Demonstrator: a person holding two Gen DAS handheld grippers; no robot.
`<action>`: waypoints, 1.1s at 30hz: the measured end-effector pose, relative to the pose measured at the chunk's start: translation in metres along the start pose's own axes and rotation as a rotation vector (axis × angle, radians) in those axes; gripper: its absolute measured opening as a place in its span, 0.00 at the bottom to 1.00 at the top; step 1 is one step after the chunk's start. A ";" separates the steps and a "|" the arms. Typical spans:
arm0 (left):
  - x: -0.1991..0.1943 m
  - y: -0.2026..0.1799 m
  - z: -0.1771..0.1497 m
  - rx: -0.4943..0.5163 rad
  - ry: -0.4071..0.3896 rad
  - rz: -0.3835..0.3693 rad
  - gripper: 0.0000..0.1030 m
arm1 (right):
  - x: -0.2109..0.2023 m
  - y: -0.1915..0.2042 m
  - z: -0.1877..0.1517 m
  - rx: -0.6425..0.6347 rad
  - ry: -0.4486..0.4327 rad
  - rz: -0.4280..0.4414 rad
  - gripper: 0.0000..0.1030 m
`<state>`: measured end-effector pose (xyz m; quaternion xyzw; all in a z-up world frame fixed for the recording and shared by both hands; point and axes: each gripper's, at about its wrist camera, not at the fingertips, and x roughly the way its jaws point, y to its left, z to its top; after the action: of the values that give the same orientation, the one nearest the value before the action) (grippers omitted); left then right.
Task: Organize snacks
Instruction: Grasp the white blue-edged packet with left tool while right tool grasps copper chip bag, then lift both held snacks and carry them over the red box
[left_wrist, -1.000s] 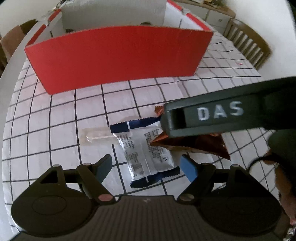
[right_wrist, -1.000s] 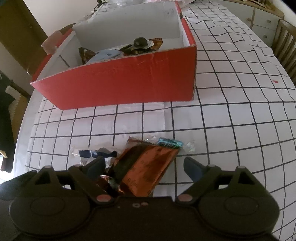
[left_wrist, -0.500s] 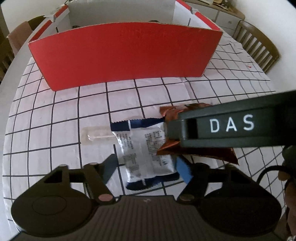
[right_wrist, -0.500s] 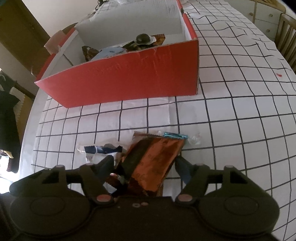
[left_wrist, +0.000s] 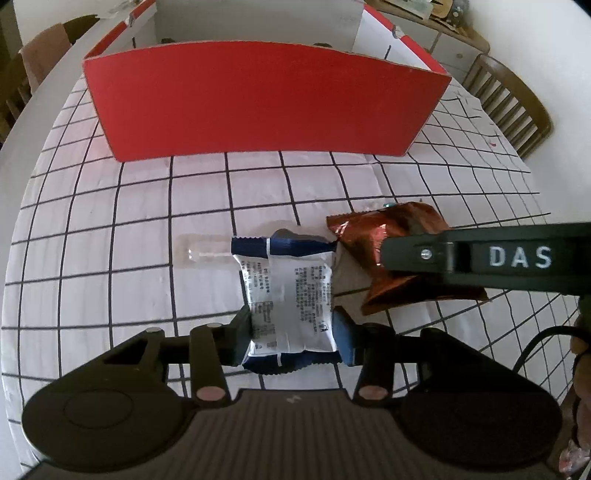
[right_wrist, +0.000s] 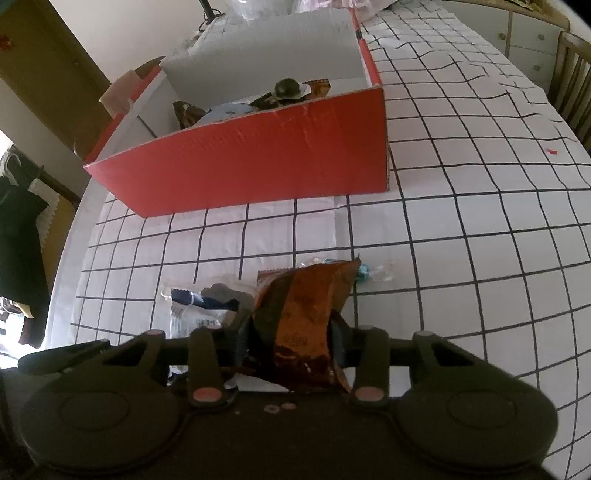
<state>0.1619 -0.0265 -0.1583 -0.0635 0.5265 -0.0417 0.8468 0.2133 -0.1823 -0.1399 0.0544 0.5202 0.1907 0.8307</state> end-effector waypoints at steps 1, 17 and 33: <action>-0.001 0.001 -0.001 -0.003 0.000 -0.003 0.44 | -0.002 -0.001 -0.002 0.002 -0.003 0.002 0.39; -0.034 0.017 -0.016 -0.072 -0.031 -0.047 0.43 | -0.035 -0.007 -0.028 0.033 -0.053 0.027 0.38; -0.105 0.032 0.008 -0.082 -0.186 -0.037 0.43 | -0.094 0.017 -0.015 -0.037 -0.203 0.061 0.38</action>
<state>0.1228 0.0200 -0.0669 -0.1115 0.4455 -0.0299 0.8878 0.1595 -0.2030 -0.0618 0.0741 0.4279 0.2189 0.8738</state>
